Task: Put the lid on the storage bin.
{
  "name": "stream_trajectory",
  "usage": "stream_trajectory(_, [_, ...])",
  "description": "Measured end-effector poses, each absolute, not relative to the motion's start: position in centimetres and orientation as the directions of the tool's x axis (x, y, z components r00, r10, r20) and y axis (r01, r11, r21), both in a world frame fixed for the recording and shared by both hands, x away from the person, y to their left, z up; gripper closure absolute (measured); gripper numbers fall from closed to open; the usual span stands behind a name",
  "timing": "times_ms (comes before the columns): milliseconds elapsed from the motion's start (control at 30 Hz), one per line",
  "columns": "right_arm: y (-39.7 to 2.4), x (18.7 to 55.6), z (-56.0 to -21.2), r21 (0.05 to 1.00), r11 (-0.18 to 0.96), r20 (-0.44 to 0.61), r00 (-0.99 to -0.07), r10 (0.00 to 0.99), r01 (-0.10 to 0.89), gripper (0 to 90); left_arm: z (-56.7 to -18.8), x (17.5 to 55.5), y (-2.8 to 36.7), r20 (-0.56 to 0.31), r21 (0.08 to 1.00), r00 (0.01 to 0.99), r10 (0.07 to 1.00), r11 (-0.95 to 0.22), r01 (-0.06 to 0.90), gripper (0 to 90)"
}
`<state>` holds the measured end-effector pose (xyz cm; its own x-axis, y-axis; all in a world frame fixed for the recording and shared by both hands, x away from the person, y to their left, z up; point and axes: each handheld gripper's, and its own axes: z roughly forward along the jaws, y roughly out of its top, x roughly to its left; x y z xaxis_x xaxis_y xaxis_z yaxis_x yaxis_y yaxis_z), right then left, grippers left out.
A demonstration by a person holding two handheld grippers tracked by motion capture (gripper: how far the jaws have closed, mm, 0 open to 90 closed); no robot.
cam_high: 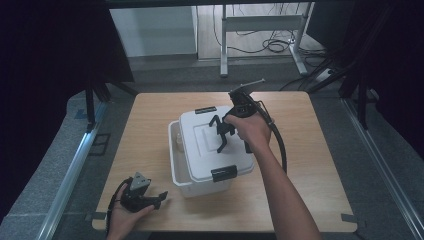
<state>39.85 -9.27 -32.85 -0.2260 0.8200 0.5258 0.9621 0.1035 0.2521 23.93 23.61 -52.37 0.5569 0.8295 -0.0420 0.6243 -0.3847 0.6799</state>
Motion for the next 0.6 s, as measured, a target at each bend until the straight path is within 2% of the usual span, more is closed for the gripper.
stream_trajectory(200, [-8.4,40.0,-33.0,0.23,0.05,0.552,-0.172,0.816,0.972,84.6,-52.3,24.0,23.7,-0.054,0.687,0.557,0.829,-0.374,0.623,21.1])
stream_trajectory(600, [-5.4,40.3,-34.1,0.21,0.069,0.556,-0.177,0.812,0.975,84.7,-52.3,24.0,23.9,-0.062,0.692,0.553,0.831,-0.363,0.624,21.1])
